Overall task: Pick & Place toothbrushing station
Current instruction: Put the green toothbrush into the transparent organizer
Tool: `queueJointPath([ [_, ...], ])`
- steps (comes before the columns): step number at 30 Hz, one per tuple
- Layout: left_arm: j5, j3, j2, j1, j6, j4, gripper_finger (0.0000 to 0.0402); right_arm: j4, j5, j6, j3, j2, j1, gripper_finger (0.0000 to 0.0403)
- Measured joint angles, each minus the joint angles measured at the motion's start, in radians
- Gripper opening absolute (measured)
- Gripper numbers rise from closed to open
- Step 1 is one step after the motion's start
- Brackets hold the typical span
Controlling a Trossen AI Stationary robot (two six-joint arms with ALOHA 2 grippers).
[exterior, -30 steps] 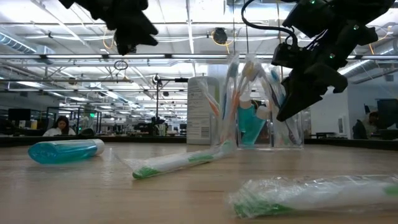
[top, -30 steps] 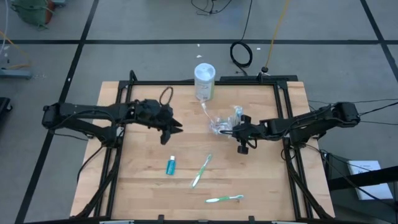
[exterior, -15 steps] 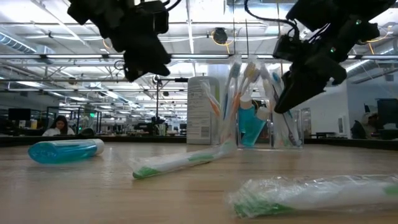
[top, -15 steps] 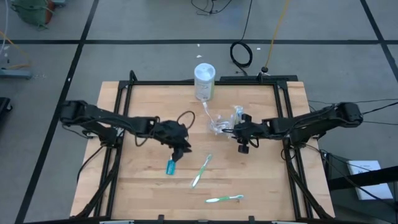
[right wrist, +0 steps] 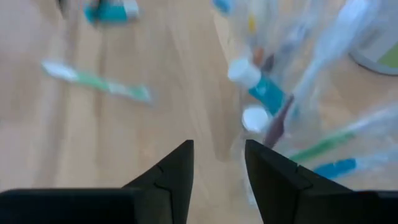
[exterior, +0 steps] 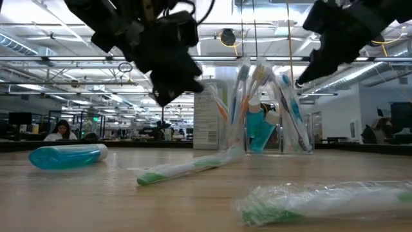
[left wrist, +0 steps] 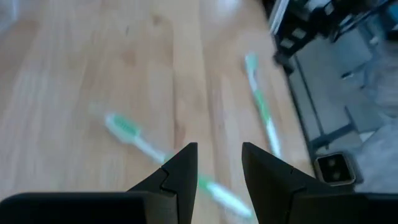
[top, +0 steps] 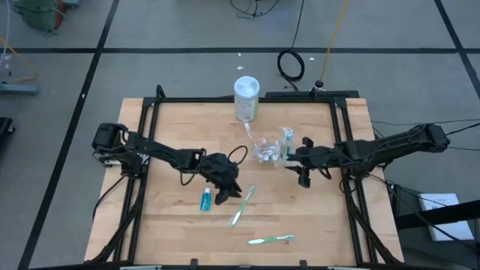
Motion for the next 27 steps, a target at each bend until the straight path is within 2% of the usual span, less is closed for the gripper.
queueJointPath([
  [5, 0.005, 0.058, 0.081, 0.006, -0.017, -0.028, 0.0130, 0.057, 0.001, 0.119, 0.001, -0.037, 0.022, 0.0135],
  [12, -0.018, 0.193, 0.195, -0.038, -0.046, -0.076, 0.0130, 0.223, -0.023, 0.025, -0.001, 0.017, 0.052, 0.0128],
  [18, -0.203, 0.296, 0.263, -0.065, -0.043, -0.292, 0.0130, 0.261, -0.057, -0.076, 0.002, 0.044, 0.065, 0.0128],
  [21, -0.331, 0.309, 0.287, -0.075, -0.046, -0.314, 0.0130, 0.252, -0.056, -0.107, -0.001, 0.039, 0.065, 0.0128],
  [23, -0.382, 0.305, 0.293, -0.073, -0.077, -0.319, 0.0130, 0.246, -0.056, -0.125, 0.002, 0.033, 0.065, 0.0128],
  [27, -0.413, 0.306, 0.303, -0.057, -0.163, -0.305, 0.0130, 0.254, -0.056, -0.134, 0.002, 0.027, 0.065, 0.0128],
])
